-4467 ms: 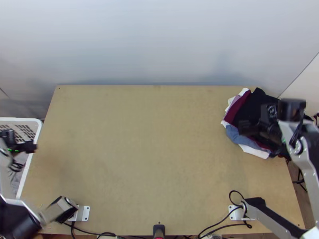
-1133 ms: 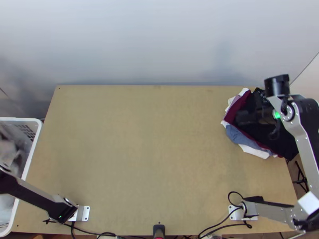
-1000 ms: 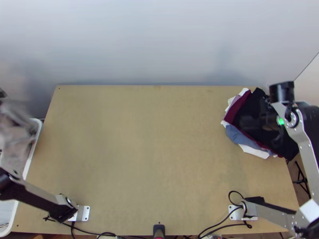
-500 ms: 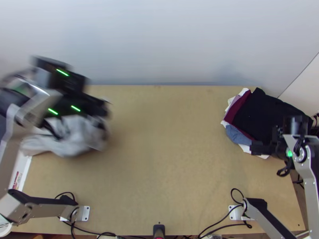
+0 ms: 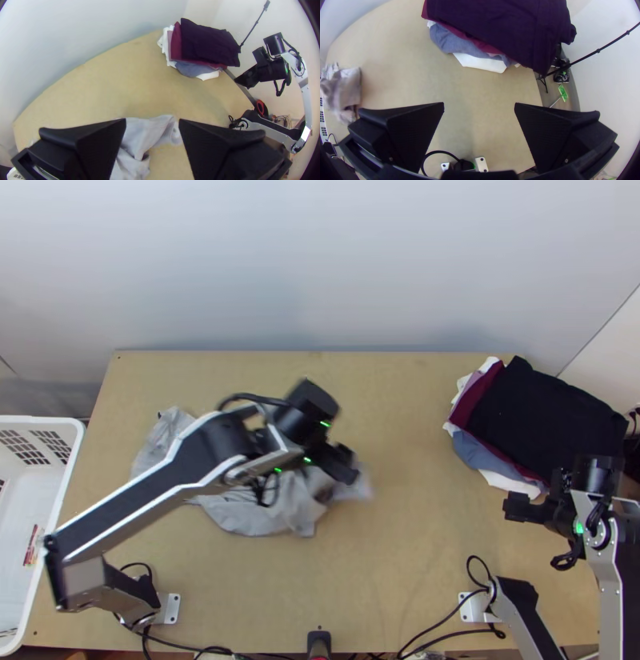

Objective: Fold the t-shirt

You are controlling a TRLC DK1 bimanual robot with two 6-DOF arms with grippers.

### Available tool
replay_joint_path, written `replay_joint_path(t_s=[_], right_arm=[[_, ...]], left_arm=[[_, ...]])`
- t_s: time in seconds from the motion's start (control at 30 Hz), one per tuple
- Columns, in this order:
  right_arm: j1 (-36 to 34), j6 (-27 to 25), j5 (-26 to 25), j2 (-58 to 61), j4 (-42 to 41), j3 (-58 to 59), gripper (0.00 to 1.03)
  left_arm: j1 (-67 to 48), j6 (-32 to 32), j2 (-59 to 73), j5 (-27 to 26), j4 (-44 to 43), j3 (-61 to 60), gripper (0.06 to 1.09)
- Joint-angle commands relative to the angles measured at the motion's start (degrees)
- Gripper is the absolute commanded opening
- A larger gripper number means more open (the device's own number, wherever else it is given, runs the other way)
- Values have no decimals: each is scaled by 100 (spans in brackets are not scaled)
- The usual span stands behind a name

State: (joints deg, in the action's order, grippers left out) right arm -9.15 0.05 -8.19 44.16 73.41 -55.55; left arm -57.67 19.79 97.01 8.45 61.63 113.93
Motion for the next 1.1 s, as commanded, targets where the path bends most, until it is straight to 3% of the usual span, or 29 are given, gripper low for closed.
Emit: replay_joint_path(t_s=[0.0, 0.2, 0.33, 0.5, 0.67, 0.87, 1.07], right_arm=[[-114, 38, 107, -118, -46, 202, 98], [-96, 30, 133, -101, -107, 290, 98], [-78, -14, 186, -118, -160, 343, 99], [-78, 3, 230, -118, -248, 387, 99], [-70, 21, 335, -110, -327, 440, 99], [-17, 3, 335, -101, -336, 334, 99], [9, 3, 335, -74, -327, 238, 99]], left_arm=[[-403, 253, 310, 96, -19, 209, 105], [1074, -423, -279, 184, 675, -2, 103], [3201, -1417, -939, -502, 570, -1470, 102], [5319, -3025, -1141, -748, 526, -2859, 102], [6795, -4062, -684, -748, 192, -3588, 102], [7701, -4581, -130, -739, -300, -3615, 102], [7797, -4528, 134, -757, -757, -3659, 102]])
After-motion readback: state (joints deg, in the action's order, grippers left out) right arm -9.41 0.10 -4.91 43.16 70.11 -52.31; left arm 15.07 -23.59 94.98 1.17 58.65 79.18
